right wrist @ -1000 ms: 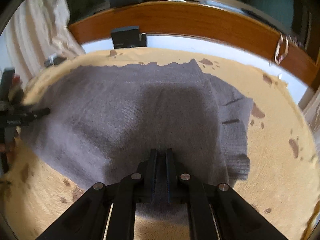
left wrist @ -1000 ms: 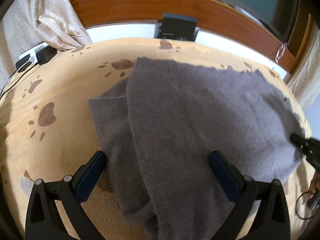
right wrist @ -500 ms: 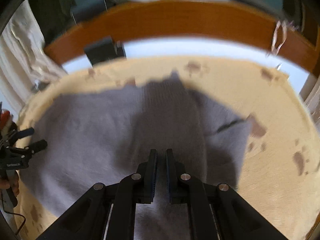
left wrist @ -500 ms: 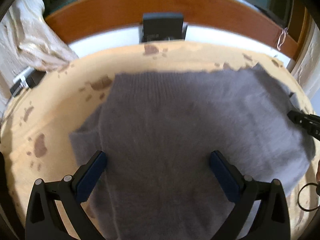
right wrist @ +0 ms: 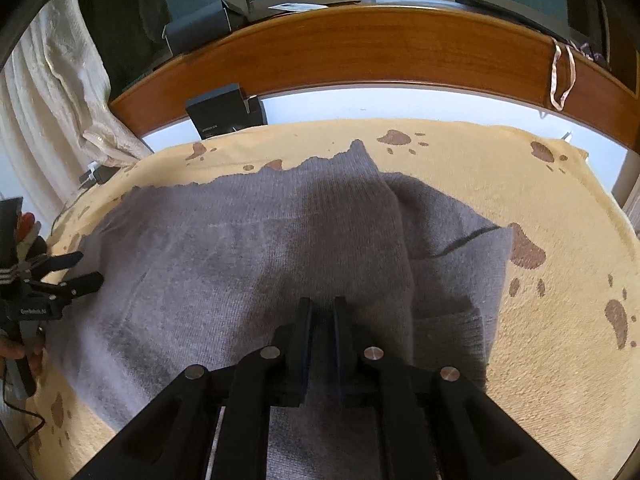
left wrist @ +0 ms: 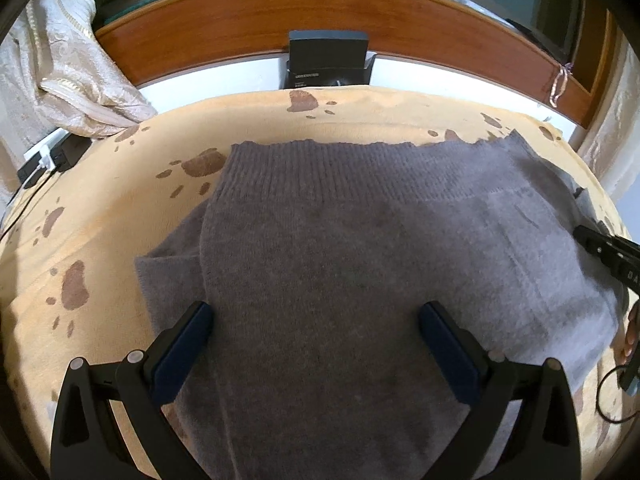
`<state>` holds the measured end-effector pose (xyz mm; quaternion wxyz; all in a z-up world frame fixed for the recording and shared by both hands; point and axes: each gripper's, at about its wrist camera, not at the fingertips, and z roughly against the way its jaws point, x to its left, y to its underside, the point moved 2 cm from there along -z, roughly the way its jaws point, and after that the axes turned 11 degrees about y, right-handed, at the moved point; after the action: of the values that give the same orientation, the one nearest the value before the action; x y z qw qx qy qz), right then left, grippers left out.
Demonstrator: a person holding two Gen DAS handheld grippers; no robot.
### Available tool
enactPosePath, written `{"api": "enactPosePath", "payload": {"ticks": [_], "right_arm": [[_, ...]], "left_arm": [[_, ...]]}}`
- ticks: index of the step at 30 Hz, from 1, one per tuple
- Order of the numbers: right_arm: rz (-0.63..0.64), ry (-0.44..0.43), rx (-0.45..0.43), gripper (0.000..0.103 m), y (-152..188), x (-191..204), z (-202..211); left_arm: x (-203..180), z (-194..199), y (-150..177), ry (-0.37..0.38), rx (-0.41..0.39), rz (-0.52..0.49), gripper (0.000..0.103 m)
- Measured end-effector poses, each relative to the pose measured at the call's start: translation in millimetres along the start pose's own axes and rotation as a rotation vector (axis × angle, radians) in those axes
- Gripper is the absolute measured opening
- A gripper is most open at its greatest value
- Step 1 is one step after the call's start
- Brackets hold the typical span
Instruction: Fold clothes
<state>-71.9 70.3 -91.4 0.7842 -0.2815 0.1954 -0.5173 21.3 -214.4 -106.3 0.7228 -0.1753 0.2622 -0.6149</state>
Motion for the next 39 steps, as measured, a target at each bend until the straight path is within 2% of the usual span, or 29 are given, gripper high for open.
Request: {"api": "enactPosePath", "payload": {"ticks": [2, 3, 4, 6, 8, 11, 15, 17, 21, 23, 26, 30, 33, 35, 39], "right_arm": [[0.005, 0.01, -0.001, 0.015, -3.4, 0.6, 2.5], [0.0, 0.01, -0.01, 0.029, -5.1, 0.6, 4.9], [-0.005, 0.005, -0.022, 0.058, -7.0, 0.8, 7.0], [-0.009, -0.02, -0.043, 0.091, -8.7, 1.2, 9.6], [-0.006, -0.048, -0.055, 0.091, -9.1, 2.6, 11.8], [-0.012, -0.013, -0.063, 0.091, -9.7, -0.7, 14.2], [-0.089, 0.006, -0.093, 0.091, -13.1, -29.7, 26.0], [-0.157, -0.003, -0.094, 0.091, -12.3, -56.9, 29.8], [-0.311, -0.061, -0.098, 0.091, -3.0, -106.0, 35.0], [-0.398, -0.117, -0.108, 0.091, 1.3, -126.6, 36.1], [-0.479, -0.199, -0.122, 0.091, 5.8, -145.0, 36.0], [-0.415, -0.247, -0.112, 0.091, 8.0, -135.2, 33.0], [-0.406, -0.286, -0.102, 0.091, 10.2, -131.8, 31.0], [-0.388, -0.259, -0.106, 0.091, 10.2, -131.9, 32.0], [-0.247, -0.098, -0.141, 0.091, 8.4, -127.4, 39.0]], "left_arm": [[-4.7, 3.4, -2.5, -0.007, -0.006, -0.006, 0.103], [-7.5, 4.8, -3.6, -0.006, -0.01, -0.013, 0.103], [-10.3, 6.1, -4.7, -0.005, -0.014, -0.019, 0.103], [-15.9, 8.8, -6.9, -0.004, -0.023, -0.033, 0.103], [-21.5, 11.6, -9.2, -0.002, -0.032, -0.046, 0.103], [-30.0, 15.6, -12.5, 0.001, -0.045, -0.066, 0.103], [-37.0, 16.2, -15.2, 0.015, -0.052, -0.073, 0.103], [-38.2, 13.7, -15.0, 0.031, -0.044, -0.063, 0.103], [-45.0, 8.7, -16.6, 0.09, -0.015, -0.035, 0.103], [-52.6, 6.8, -20.7, 0.132, 0.002, -0.025, 0.103], [-76.3, 1.9, -33.5, 0.225, 0.045, -0.028, 0.103], [-109.0, -10.6, -51.8, 0.352, 0.119, -0.015, 0.103], [-136.5, -35.0, -71.2, 0.427, 0.206, 0.052, 0.103], [-151.2, -49.4, -83.3, 0.469, 0.246, 0.093, 0.103], [-174.7, -79.9, -101.0, 0.558, 0.344, 0.21, 0.103]]}}
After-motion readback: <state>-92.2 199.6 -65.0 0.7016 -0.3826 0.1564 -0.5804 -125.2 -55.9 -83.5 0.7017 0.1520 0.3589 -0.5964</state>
